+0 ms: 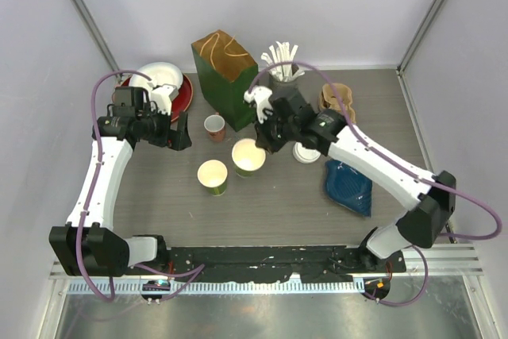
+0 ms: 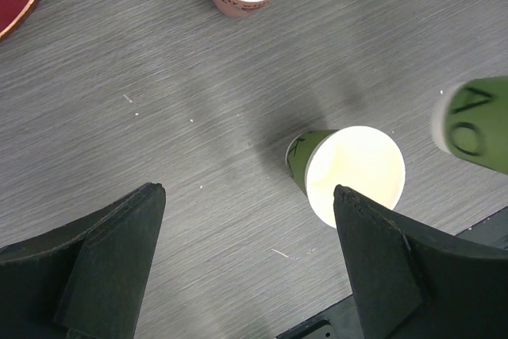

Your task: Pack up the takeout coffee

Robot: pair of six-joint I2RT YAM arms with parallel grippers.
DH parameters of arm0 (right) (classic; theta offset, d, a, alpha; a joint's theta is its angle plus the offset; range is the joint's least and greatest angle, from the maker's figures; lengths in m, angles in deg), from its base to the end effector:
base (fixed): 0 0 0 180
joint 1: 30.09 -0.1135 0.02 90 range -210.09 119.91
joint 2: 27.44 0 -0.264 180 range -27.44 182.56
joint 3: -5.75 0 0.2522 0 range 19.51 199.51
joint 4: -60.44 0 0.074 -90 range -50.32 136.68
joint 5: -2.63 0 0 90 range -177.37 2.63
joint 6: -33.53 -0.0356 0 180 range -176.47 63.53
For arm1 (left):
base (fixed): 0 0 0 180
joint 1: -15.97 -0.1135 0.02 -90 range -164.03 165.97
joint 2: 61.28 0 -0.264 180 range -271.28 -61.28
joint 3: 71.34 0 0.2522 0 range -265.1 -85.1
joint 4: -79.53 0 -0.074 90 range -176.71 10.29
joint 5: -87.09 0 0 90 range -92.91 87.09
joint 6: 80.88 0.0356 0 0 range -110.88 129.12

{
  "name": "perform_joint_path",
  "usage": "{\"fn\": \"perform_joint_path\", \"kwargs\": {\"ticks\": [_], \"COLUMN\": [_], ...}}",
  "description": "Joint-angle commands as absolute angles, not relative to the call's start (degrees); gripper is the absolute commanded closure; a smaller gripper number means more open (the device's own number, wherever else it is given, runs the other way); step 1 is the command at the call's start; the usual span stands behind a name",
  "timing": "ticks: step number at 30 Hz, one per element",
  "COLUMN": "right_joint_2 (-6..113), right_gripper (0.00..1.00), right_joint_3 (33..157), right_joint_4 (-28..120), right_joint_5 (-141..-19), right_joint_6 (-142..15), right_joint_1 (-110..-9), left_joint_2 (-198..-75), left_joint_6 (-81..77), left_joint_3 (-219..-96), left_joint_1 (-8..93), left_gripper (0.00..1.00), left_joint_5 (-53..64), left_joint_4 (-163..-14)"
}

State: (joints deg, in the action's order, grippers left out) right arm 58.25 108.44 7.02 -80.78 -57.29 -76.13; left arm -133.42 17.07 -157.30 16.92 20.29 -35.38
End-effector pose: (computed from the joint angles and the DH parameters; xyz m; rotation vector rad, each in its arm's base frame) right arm 0.2257 0.2399 0.3856 -0.9305 2.0632 0.5737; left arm 0.2504 -0.0182 0.3418 0.3604 2.3896 -0.4421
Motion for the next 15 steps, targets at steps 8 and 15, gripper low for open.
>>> {"fn": "perform_joint_path", "kwargs": {"ticks": [8,15], "right_joint_2": [64.58,65.55], "right_gripper": [0.99,0.97], "right_joint_3": [92.39,92.11], "right_joint_4": [14.06,15.13], "right_joint_5": [-86.38,-89.37], "right_joint_6": [-58.31,-59.19], "right_joint_1": [-74.82,-74.73], "left_joint_2": [-132.73,-132.47], "left_joint_6": [17.39,17.65], "left_joint_3": [-158.49,-158.05], "left_joint_1": [16.50,16.50], "left_gripper": [0.08,0.08], "left_joint_5": [21.96,21.79], "left_joint_4": [-35.12,-35.03]}}
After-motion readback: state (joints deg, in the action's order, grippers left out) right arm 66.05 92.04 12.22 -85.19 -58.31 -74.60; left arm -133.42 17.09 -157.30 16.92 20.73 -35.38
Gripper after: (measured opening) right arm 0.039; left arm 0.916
